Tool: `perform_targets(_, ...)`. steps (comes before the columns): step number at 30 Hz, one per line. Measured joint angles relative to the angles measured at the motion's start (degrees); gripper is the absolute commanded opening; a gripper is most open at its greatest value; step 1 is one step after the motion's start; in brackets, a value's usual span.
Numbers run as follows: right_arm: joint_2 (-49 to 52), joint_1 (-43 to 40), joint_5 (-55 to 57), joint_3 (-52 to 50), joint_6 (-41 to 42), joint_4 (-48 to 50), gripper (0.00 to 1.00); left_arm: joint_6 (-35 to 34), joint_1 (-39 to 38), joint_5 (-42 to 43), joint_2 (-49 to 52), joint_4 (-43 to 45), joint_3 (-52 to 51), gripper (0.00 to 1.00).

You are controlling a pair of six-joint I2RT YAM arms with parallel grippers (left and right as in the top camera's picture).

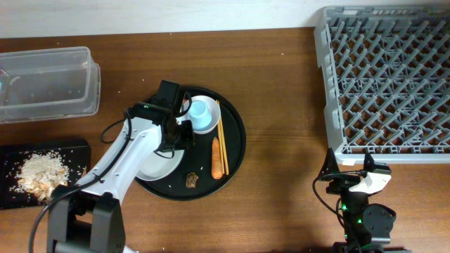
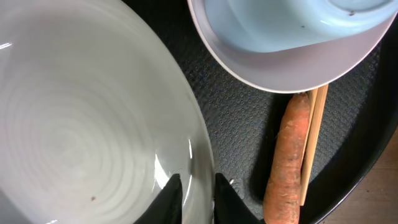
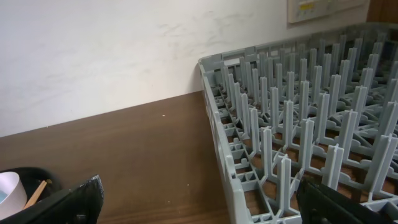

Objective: Sort waste into correct bins and load items into the dishwasher rack
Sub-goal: 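Carry the empty plate back and set it on the round tray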

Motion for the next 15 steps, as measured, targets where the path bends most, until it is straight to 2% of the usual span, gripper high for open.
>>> perform_targets(15,0.0,0.0,0.0,0.0,0.0,0.0,0.98,0.0,0.0,-0.4,0.0,-3.4,2.0,0.19)
